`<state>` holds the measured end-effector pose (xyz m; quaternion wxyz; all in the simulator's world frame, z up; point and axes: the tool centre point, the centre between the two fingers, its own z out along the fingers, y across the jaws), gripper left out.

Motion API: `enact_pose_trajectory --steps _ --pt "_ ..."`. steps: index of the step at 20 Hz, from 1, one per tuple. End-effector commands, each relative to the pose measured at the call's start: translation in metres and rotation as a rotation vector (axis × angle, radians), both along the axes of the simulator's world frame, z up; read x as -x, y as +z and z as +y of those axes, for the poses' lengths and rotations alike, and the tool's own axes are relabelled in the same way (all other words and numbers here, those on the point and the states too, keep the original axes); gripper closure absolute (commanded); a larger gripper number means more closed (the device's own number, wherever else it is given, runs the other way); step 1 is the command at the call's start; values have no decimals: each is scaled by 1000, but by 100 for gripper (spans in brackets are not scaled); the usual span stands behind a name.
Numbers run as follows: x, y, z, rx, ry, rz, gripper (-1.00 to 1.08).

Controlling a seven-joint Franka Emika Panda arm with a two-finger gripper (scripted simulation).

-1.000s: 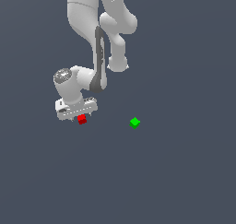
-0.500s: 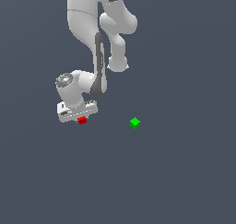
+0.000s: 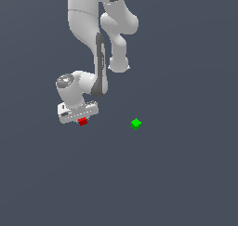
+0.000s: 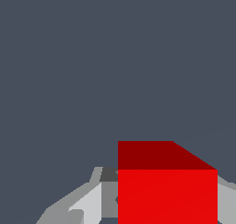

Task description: Stack the red cube on top of the green cube.

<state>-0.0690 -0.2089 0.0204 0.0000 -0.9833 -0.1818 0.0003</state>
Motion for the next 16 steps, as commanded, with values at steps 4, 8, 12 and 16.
enact_pose_trajectory --steps 4,8,12,16 --pt "0 10 0 0 1 0 108" --pt "1 28 1 0 1 0 108" --pt "1 55 1 0 1 0 108" --pt "1 79 1 0 1 0 108"
